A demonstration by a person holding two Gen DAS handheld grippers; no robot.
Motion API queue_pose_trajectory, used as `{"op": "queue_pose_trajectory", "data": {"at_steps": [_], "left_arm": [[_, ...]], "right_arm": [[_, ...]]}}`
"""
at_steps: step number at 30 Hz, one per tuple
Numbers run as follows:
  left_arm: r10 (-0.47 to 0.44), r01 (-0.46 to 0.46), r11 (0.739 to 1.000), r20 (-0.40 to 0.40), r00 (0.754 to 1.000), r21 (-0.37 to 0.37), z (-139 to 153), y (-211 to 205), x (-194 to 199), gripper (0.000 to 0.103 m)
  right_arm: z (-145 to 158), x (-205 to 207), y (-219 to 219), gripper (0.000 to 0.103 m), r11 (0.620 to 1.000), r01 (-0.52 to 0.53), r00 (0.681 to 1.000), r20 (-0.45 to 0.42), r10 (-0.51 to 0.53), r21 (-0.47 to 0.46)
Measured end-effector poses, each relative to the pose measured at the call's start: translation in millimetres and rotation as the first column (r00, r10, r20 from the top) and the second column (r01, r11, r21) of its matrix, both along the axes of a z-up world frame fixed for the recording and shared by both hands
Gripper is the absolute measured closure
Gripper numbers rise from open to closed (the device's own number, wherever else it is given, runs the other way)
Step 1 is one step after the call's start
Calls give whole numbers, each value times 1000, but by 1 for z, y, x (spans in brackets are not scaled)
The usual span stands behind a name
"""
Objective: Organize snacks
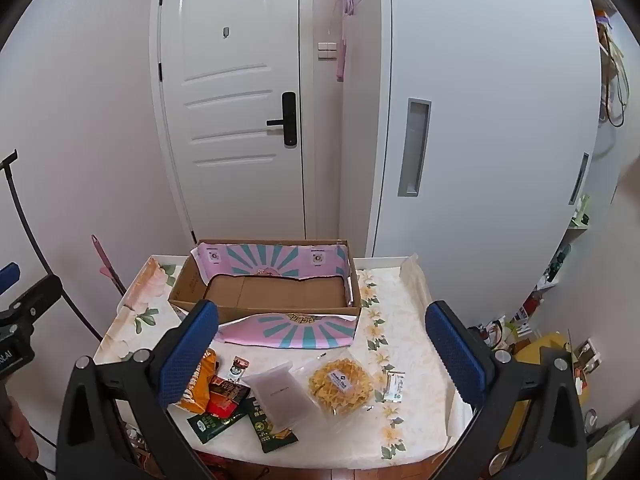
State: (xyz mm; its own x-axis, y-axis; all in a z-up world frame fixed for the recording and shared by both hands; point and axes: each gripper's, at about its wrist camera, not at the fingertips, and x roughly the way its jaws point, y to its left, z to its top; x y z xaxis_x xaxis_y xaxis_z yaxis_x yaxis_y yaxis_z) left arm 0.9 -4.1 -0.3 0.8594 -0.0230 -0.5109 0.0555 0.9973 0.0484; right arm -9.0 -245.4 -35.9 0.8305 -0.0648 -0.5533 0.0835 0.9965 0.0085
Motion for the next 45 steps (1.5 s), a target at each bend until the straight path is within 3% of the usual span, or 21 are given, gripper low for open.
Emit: {"op": "queue_pose_trajectory", "data": {"at_steps": [6,45], "left_arm": [[28,-28,1000,-4,1000,-14,0,0,4,0],[1,-2,1000,-15,1000,-21,5,-6,-1,0]], "right_arm": [[-4,1,2,0,1000,-4,1000,-7,4,1],[-5,3,-6,0,999,-11,1000,-12,12,33]]}}
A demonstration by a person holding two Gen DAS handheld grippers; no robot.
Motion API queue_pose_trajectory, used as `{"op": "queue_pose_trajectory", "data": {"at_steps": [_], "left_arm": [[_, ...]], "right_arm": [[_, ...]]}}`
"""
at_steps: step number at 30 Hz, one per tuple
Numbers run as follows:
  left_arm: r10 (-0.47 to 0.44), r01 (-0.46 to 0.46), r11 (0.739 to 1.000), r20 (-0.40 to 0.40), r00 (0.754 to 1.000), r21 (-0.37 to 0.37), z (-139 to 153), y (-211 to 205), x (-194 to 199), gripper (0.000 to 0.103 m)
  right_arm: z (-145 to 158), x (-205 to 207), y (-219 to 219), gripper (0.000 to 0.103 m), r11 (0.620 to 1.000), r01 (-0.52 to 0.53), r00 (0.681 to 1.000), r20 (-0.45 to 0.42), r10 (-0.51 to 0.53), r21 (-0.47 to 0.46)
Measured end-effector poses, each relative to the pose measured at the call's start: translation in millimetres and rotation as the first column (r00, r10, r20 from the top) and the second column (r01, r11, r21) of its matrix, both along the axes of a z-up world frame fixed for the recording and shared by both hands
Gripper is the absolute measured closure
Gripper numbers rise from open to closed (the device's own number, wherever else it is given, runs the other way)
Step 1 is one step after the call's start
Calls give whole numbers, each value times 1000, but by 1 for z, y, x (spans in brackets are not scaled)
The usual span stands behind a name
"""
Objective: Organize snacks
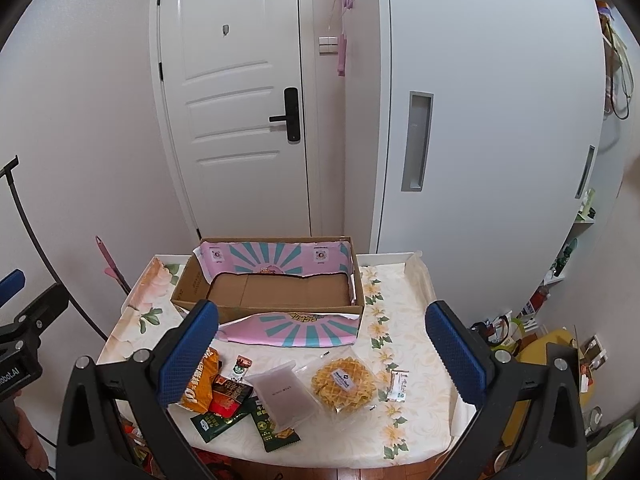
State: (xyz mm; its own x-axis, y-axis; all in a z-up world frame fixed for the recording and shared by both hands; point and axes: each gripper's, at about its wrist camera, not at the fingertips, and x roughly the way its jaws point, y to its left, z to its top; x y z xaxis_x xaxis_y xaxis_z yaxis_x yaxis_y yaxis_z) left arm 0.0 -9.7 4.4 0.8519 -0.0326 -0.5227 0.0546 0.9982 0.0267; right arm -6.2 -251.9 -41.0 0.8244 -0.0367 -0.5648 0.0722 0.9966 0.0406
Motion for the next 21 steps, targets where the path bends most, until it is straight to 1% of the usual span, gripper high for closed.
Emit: {"op": "queue_pose_trajectory", "data": {"at_steps": [21], "left_arm": [[12,-12,1000,-9,1000,0,-5,-6,6,0]], "right_arm": [[-2,7,-3,0,1000,-9,1000,-14,9,9]]}}
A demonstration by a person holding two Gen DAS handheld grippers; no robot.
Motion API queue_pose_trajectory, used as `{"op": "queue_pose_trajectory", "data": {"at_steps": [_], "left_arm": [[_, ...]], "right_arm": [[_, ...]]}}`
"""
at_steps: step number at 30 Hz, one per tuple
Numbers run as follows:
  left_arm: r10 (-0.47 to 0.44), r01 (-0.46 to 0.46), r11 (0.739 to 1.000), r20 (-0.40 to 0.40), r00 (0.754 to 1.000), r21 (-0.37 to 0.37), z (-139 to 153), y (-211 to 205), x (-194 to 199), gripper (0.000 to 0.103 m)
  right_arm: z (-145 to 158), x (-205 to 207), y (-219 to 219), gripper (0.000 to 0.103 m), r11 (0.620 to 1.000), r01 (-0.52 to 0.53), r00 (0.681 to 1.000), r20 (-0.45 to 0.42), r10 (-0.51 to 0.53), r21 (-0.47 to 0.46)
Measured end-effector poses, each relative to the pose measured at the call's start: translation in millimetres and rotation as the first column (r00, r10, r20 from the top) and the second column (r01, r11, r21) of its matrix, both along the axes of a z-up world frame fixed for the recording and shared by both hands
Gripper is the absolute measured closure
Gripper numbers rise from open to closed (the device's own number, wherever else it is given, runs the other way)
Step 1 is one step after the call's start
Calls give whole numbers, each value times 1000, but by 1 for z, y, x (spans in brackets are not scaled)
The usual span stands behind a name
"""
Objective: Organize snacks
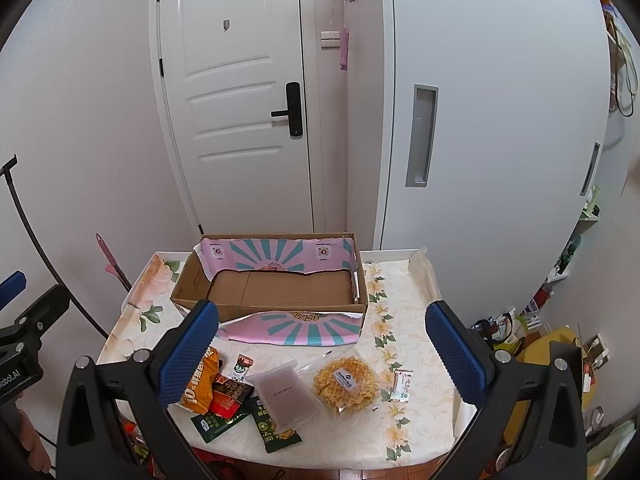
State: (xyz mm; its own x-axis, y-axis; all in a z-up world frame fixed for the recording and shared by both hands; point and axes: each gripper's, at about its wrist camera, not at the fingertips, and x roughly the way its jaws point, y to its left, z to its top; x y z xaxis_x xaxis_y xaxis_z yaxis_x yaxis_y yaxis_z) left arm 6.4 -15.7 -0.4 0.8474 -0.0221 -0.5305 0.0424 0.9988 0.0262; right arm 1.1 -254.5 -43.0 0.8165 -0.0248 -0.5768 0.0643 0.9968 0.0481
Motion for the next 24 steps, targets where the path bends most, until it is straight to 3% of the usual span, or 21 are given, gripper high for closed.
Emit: {"op": "queue_pose_trajectory", "data": {"at_steps": [24], "left_arm": [[2,-2,1000,4,1000,-1,-3,4,1,0]], "right_arm": [[-1,2,1,0,1000,-6,1000,6,6,4]]}}
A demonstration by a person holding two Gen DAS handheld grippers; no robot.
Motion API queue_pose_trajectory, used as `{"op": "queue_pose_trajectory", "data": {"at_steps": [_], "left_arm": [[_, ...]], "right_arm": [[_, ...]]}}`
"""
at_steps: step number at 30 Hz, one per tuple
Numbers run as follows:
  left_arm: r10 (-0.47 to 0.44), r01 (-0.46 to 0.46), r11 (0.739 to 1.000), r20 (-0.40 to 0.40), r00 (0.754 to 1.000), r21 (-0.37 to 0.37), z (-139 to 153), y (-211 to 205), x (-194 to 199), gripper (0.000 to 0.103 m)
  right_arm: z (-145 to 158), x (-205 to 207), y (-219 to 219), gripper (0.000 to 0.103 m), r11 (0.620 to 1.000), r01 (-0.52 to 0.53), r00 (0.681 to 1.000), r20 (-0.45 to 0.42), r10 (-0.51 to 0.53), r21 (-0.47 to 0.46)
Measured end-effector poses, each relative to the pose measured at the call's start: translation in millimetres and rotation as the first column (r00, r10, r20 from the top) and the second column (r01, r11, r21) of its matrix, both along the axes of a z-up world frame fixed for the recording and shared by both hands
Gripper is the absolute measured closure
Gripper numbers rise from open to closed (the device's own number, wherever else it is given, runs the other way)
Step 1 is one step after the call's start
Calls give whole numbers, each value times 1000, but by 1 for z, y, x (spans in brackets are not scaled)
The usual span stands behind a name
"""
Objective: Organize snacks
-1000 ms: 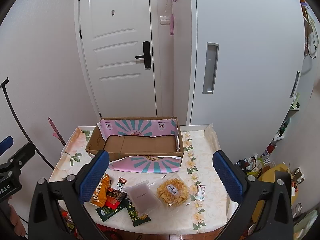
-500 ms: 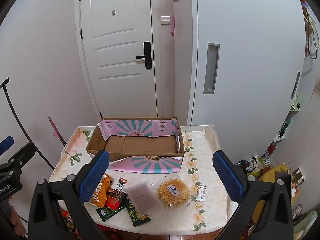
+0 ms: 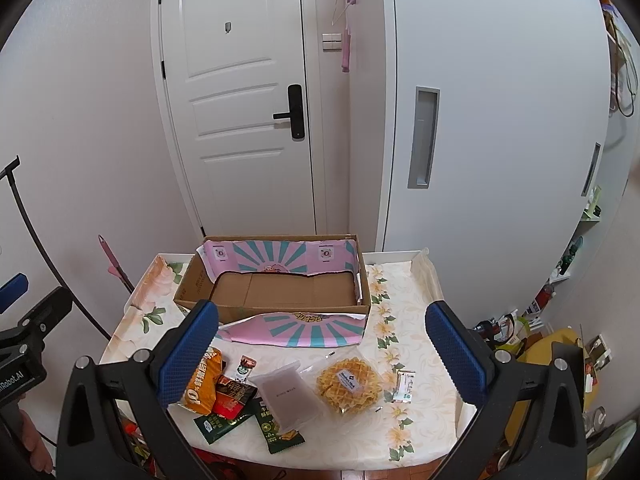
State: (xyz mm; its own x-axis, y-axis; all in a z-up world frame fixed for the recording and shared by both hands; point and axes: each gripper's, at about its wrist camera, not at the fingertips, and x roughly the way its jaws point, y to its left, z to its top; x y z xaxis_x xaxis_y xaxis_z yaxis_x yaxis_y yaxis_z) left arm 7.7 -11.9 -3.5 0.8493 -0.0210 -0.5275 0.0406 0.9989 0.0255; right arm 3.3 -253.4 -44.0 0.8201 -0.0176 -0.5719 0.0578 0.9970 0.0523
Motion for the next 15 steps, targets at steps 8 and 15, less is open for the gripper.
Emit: {"op": "queue_pose_trajectory", "data": {"at_steps": [8,15], "left_arm": [[8,-8,1000,2,1000,-2,1,3,-1,0],[26,-26,999,-30,999,-23,-2,13,3,0]], "right_arm": [[0,0,0,0,1000,-1,1000,1,1,-1],[3,2,-4,0,1000,3,1000,-10,-2,12]]}}
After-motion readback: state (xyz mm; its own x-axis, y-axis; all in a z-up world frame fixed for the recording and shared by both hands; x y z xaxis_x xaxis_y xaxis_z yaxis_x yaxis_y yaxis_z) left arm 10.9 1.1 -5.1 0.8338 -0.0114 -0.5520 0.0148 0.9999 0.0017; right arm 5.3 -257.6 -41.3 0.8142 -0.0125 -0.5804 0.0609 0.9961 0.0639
